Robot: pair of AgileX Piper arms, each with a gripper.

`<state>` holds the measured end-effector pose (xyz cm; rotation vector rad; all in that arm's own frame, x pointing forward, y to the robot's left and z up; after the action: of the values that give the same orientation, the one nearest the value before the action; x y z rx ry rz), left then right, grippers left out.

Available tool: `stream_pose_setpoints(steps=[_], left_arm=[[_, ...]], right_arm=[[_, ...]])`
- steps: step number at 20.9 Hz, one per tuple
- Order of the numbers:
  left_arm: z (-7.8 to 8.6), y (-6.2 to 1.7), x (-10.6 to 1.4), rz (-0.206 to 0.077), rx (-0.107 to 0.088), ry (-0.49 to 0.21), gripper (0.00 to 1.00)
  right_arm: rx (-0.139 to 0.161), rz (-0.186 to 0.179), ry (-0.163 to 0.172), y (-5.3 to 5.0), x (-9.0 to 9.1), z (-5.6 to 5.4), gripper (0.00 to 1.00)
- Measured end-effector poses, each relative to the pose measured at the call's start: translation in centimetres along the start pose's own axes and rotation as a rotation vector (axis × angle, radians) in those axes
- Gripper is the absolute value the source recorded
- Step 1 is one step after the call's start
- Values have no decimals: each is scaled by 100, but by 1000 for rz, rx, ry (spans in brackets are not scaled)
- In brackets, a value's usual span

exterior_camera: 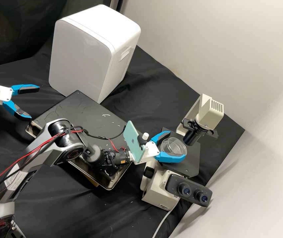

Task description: Place the petri dish on the microscope

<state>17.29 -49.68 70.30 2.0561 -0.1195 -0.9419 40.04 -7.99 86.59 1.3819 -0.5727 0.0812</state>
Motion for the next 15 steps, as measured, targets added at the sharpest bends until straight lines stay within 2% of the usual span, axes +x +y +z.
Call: stream_pose_setpoints(steps=[6,10,15], left_arm=[[-2,4,3,2,0,2,100],[-3,2,4,1,-1,2,100],[-3,4,5,2,0,2,100]], right_arm=[[0,-1,-2,2,1,5,100],[6,-23,-12,39,2,-11,100],[50,-50,-30,115,-67,-5,100]])
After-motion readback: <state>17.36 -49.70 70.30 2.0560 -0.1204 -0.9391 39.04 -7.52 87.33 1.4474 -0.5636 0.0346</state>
